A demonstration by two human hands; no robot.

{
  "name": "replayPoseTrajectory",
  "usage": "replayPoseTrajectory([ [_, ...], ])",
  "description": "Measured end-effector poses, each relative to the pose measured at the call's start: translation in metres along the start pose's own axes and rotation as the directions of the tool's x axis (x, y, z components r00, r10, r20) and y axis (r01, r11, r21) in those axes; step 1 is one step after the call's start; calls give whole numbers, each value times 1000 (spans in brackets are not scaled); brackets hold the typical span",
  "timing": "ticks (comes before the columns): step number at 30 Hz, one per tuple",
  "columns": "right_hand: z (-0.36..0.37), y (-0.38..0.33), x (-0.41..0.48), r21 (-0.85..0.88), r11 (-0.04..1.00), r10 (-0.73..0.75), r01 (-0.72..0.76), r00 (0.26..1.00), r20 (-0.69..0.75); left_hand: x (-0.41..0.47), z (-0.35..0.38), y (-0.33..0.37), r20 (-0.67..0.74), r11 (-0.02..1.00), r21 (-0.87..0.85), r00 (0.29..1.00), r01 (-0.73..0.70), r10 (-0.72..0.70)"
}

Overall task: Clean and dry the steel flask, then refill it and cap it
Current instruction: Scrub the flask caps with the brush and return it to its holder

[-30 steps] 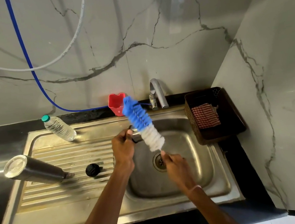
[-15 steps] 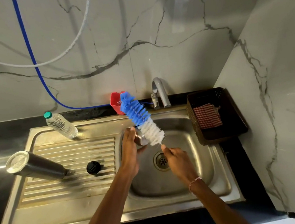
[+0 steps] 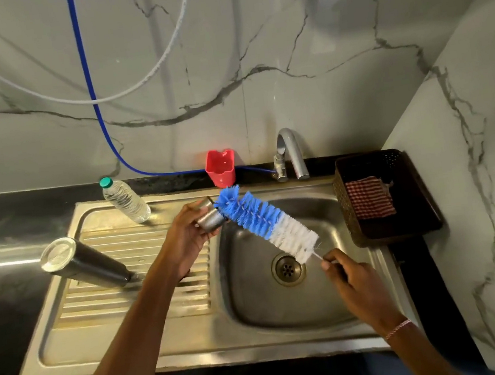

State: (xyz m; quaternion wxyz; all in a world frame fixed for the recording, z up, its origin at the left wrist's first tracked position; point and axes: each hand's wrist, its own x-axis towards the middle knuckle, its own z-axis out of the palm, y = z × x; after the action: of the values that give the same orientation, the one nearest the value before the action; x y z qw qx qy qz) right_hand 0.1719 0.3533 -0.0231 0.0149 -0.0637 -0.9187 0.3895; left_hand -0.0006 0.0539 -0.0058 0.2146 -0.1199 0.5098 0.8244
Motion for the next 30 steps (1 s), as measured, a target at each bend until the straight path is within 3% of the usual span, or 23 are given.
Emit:
replayPoseTrajectory([
  [5,-7,-4,8,-165,968,-203,187,976,-85,8,1,11,69,986,159,997,-42,31],
  [11,-19,-20,9,-629,740,-389,236,914,-115,22,7,12,21,874,483,999,-53,49],
  [14,-14,-34,8,-666,695,-424,271,903,-76,21,19,1,8,848,525,997,-71,78],
  [16,-2,-48,9,-499,831,-291,247,957,-12,20,25,-6,4,858,504,994,-96,109],
  [17,-2,-54,14,-233,965,-113,123,992,55,20,26,-6,-1,863,493,992,-109,126],
  [18,-6,-59,23,129,983,102,-130,974,203,20,25,-4,0,864,488,990,-124,142],
  [19,-12,-63,29,396,807,254,-439,862,439,20,22,1,11,863,486,989,-137,150],
  [20,-16,-64,33,500,609,288,-616,759,583,21,19,6,29,868,475,989,-143,147],
  [22,-18,-62,40,504,570,259,-649,724,639,21,13,14,52,876,460,989,-147,139],
  [23,-17,-64,40,484,628,255,-609,749,612,22,12,17,43,866,476,988,-150,147],
  [24,-13,-63,38,424,750,262,-508,816,515,23,11,19,24,854,497,986,-154,164],
  [25,-9,-61,35,236,924,209,-300,915,344,24,11,20,-1,843,514,983,-157,184],
  [26,-1,-52,33,-91,994,79,-64,981,178,26,10,20,-28,839,521,979,-159,203],
  [27,5,-46,28,-409,911,-11,48,996,93,27,10,20,-53,839,520,975,-158,216],
  [28,7,-43,24,-592,800,-99,99,995,33,28,9,19,-72,843,515,972,-156,224],
  [30,12,-38,22,-651,741,-200,165,980,20,28,9,17,-99,847,506,965,-161,243],
])
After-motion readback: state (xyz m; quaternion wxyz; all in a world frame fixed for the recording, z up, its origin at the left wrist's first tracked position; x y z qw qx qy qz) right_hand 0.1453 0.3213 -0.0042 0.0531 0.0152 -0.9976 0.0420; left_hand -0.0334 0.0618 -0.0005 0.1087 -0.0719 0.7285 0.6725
